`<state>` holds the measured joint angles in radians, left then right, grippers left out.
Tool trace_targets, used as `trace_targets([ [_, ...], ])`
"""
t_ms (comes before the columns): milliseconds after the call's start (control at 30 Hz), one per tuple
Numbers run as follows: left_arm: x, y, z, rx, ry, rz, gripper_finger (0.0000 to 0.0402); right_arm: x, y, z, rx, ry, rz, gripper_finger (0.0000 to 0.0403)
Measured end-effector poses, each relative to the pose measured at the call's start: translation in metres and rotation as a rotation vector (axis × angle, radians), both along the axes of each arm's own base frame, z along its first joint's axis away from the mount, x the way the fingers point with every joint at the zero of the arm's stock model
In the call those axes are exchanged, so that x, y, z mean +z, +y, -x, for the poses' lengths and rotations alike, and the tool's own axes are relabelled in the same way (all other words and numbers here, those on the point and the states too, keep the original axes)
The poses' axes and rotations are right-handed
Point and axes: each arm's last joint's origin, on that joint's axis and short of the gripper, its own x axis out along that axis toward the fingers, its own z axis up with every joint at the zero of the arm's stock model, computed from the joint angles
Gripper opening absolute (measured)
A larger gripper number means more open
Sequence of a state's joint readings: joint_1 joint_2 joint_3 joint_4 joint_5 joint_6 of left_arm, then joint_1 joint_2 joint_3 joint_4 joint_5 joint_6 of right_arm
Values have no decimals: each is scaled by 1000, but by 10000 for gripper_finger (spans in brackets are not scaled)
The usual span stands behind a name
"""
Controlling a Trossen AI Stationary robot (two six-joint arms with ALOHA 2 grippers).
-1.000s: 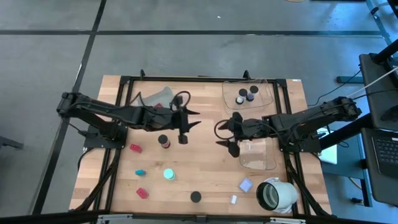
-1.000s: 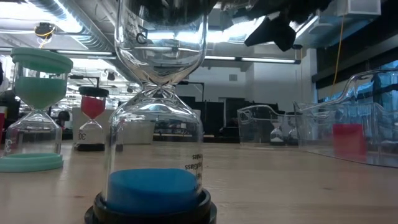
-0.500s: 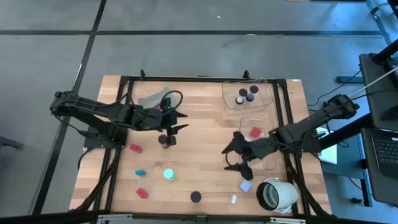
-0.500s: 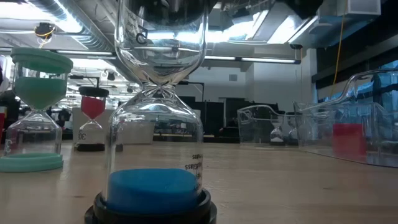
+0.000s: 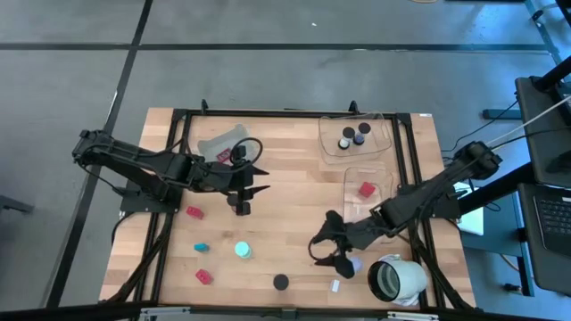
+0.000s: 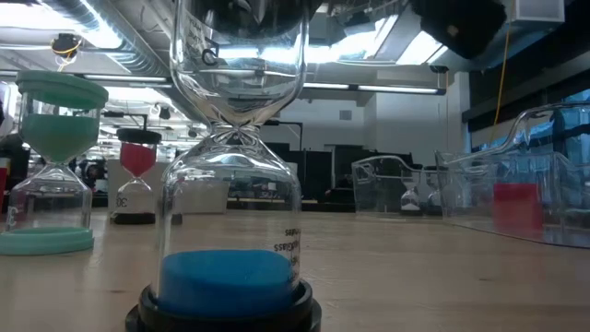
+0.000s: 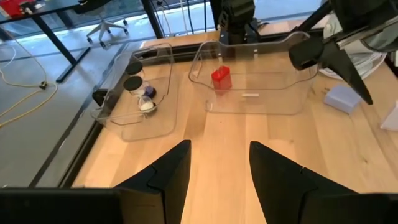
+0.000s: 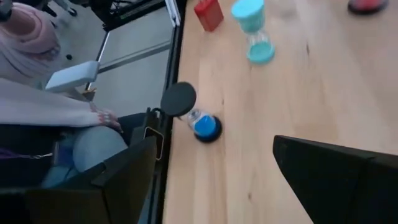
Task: Pick & Place Office items
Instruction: Put the white digital clock into the gray bin
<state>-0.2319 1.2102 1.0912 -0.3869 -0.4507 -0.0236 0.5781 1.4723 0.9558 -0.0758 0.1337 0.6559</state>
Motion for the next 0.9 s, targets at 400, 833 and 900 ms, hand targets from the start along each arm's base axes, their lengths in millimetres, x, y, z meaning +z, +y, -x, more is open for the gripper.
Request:
trace_targets([
  [400, -3, -1, 2, 7, 27, 33, 153, -6, 13, 5, -170, 162, -287, 327],
  [833, -16, -3, 3, -58, 81, 61, 152, 0, 19, -2, -224, 145, -318, 327],
  [900, -20, -3, 3, -57, 94, 58, 150, 11, 27, -13, -181, 112, -286, 327],
])
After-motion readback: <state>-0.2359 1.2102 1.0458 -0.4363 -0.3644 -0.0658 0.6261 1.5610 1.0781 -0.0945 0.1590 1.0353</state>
